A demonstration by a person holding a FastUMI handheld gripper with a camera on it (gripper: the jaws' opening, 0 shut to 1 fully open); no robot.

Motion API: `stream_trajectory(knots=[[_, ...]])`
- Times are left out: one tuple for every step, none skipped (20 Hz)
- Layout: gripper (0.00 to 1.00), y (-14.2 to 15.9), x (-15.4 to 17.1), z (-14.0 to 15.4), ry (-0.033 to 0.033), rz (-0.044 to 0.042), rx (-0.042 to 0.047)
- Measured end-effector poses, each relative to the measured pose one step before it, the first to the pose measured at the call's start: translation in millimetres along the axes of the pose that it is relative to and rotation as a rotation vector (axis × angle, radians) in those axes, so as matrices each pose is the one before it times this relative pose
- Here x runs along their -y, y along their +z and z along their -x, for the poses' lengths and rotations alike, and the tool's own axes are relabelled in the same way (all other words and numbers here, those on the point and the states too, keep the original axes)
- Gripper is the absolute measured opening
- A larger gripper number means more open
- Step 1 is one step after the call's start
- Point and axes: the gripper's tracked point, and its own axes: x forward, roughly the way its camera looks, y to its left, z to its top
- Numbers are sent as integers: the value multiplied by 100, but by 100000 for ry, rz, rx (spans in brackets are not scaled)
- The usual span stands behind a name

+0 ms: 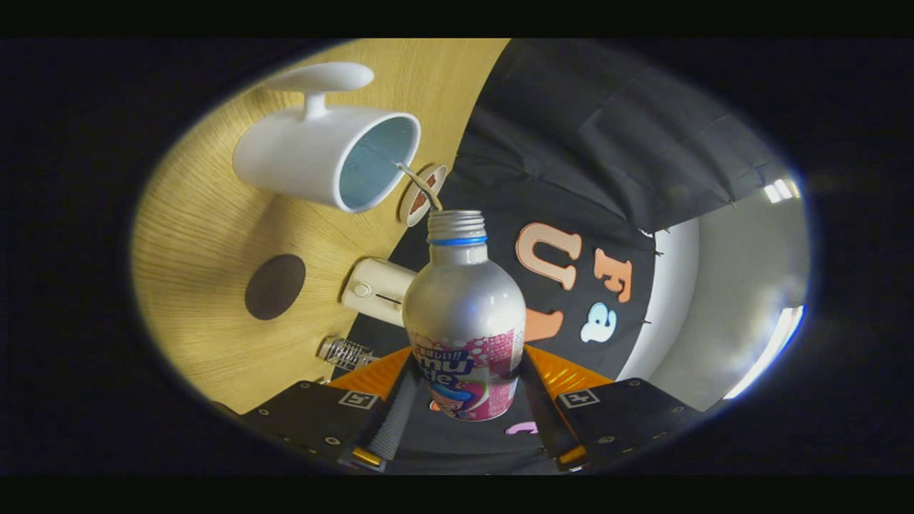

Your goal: Take the bottle from table, then pour the juice into the cup, finally place the bottle on the coaster

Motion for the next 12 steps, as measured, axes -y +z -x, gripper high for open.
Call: stream_trajectory(knots=[[76,108,7,-53,181,355,179],[76,-22,36,-32,-55,567,141],[76,36,18,35,12,507,324],[76,57,17,77,-68,451,91],[76,4,41,-25,123,420,156],[76,-7,112,-55,-65,424,162],[76,69,24,39,1,588,142],[76,2,82,29,-172,500,66],[76,73,-16,37,228,425,255],[76,109,-79,41,113,346,69],[76,103,-79,53,273,454,400],[76,145,-17,54,-145,407,107]])
